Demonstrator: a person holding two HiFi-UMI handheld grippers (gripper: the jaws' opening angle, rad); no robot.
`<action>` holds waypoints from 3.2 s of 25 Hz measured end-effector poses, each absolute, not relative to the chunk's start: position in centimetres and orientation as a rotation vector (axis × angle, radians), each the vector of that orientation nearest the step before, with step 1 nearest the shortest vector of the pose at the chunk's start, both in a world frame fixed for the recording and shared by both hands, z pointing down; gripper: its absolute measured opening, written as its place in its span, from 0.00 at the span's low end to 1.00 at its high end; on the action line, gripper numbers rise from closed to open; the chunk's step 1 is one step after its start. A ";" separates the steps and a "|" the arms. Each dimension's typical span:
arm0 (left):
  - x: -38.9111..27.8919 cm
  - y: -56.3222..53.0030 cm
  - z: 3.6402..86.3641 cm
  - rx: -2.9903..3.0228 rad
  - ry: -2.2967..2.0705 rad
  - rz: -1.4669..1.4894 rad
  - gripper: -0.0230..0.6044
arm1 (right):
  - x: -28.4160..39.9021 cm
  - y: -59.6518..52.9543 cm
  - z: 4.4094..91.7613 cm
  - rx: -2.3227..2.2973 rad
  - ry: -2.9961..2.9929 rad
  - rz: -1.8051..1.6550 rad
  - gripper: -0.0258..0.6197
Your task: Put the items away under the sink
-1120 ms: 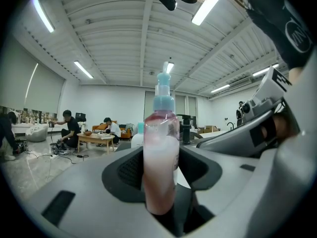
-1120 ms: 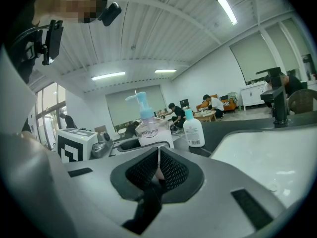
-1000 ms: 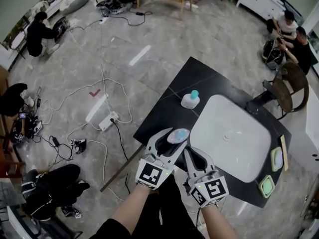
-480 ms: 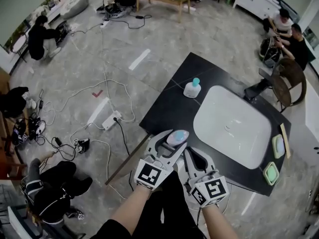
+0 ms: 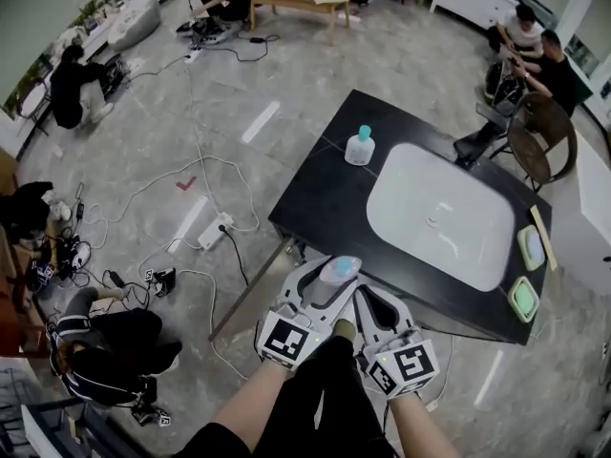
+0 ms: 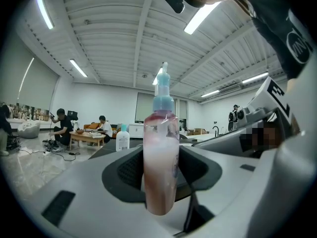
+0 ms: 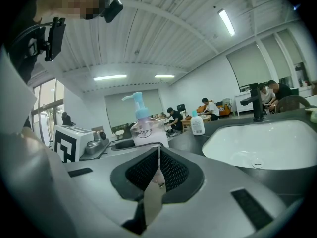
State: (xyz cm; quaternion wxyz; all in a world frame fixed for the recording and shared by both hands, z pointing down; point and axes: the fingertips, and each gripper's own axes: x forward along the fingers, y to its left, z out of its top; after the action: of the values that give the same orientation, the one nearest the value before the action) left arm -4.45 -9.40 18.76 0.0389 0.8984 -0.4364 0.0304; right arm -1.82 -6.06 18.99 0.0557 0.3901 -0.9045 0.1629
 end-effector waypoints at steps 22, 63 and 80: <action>-0.6 -3.3 24.4 2.711 -1.367 0.107 0.37 | 2.2 -0.3 24.3 1.109 -2.694 0.452 0.09; -0.2 -6.0 51.2 2.703 -1.372 0.127 0.37 | 2.2 -2.7 50.2 1.081 -2.701 0.418 0.09; -0.2 -9.1 60.3 2.704 -1.308 0.078 0.37 | 2.2 -5.6 59.2 1.159 -2.714 0.411 0.09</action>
State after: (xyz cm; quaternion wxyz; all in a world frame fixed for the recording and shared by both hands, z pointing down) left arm -0.21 -9.13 60.31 0.0685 0.8977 -0.4345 0.0260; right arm 2.17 -5.60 59.23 0.0808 0.3877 -0.9079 0.1373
